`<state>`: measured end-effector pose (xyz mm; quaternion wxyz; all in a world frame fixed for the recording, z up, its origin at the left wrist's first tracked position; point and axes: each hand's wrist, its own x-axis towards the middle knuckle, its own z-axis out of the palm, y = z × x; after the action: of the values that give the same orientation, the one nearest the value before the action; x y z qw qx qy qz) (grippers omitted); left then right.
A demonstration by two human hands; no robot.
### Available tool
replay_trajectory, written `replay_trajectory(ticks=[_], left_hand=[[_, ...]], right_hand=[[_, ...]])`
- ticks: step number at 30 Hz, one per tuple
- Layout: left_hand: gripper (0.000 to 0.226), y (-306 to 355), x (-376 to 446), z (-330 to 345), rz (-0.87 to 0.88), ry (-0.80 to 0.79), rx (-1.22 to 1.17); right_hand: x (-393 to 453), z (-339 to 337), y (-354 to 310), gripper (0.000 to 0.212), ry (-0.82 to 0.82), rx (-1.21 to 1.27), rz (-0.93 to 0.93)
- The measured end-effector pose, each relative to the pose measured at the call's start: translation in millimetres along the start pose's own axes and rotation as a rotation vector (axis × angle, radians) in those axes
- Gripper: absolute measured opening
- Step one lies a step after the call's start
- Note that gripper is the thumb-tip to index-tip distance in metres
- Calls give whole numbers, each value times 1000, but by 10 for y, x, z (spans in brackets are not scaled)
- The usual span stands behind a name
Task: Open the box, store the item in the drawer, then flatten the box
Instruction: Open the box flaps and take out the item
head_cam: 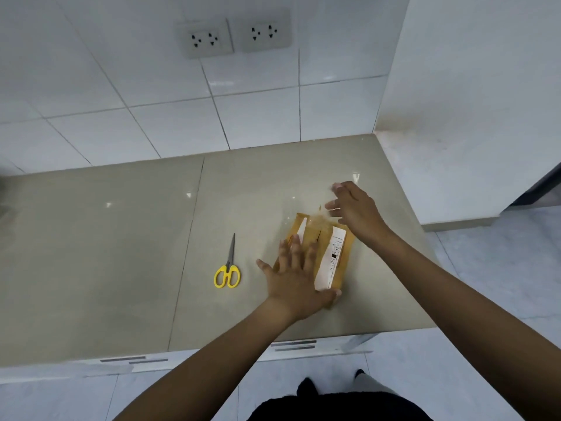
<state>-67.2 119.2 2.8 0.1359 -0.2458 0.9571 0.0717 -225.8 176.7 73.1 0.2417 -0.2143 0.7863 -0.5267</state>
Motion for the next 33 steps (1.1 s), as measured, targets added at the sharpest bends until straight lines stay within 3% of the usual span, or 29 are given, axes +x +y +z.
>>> replay_trajectory(ticks=[5,10,17,21,26,30,33], left_hand=[[97,-11,-16,74,20,-29,47],[103,20,-32,42,-19,-59,80],[92,-98,46,-29,-128,-90,38],[93,-291,71,-74,-181,-86,32],[95,-459,104,-102,-193,-78,37],[95,-432,112,-49,-193,-52,46],[94,-399,119,-14,-197,-33,45]], right_hand=[[180,-231,-33,53,-45,137,199],[336,-430,-92,51,-2,220,114],[455,-577,-68,43,167,306,-3],[418,-528,257,43,140,-35,-160],[224,-293,903,44,-288,-859,-265],[21,-166,1242,71,-416,-1063,-387],[-46,-173,1291,74,-412,-1090,-422]])
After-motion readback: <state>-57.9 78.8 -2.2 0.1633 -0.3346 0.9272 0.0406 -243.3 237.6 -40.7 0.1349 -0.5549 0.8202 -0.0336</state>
